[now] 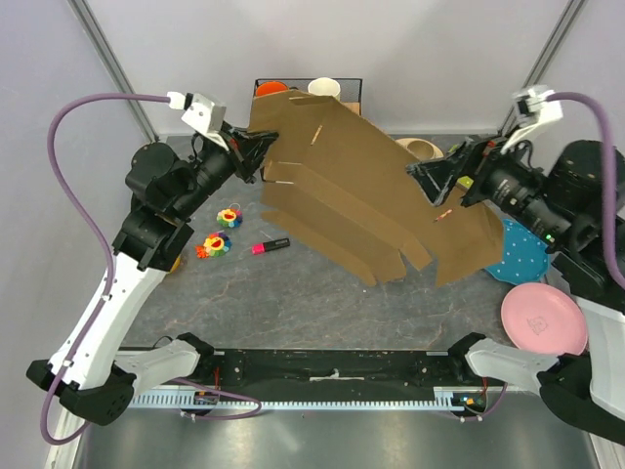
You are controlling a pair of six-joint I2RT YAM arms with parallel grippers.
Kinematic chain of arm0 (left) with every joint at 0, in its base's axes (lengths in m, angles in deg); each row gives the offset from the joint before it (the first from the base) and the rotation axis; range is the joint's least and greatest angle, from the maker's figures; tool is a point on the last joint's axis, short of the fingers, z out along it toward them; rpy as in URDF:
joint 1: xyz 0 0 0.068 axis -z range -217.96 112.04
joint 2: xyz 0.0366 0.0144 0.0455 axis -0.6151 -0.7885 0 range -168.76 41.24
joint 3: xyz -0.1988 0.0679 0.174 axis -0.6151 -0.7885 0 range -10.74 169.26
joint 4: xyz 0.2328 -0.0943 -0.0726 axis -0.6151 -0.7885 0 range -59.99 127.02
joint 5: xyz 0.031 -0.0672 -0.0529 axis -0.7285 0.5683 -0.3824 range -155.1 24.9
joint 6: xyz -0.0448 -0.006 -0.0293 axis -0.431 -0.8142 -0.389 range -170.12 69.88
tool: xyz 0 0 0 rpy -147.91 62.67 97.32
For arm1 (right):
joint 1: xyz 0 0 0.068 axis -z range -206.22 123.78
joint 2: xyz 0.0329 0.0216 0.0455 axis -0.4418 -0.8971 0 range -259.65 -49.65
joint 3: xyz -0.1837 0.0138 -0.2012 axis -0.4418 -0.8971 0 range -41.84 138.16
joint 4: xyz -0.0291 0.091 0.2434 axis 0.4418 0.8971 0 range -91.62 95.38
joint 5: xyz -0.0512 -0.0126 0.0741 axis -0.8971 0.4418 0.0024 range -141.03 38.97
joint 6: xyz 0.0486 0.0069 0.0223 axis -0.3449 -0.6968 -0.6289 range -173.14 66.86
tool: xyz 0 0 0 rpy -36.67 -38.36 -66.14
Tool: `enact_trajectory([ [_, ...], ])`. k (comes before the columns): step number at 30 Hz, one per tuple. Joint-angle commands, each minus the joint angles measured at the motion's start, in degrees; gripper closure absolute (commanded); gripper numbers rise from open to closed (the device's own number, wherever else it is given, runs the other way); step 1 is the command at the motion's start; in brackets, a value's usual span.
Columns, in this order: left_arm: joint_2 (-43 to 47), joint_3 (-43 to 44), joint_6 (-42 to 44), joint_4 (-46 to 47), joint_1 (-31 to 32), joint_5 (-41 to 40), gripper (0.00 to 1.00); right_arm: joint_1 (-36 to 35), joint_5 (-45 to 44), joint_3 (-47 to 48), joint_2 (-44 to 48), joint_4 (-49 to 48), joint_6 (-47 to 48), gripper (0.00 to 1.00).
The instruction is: Fold the paper box
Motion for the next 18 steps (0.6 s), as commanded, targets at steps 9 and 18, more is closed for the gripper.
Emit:
enact_trajectory([
  [9,5.10,-0.39,-39.86,-24.93,-0.10,-3.06,0.98,-0.27,-23.62,0.10,6.81,-8.26,-6.00,0.02],
  [18,5.56,7.07,-47.95,-38.54,-0.10,1.49,0.98,-0.27,-27.68,1.51,8.22,-7.38,-6.44,0.02],
])
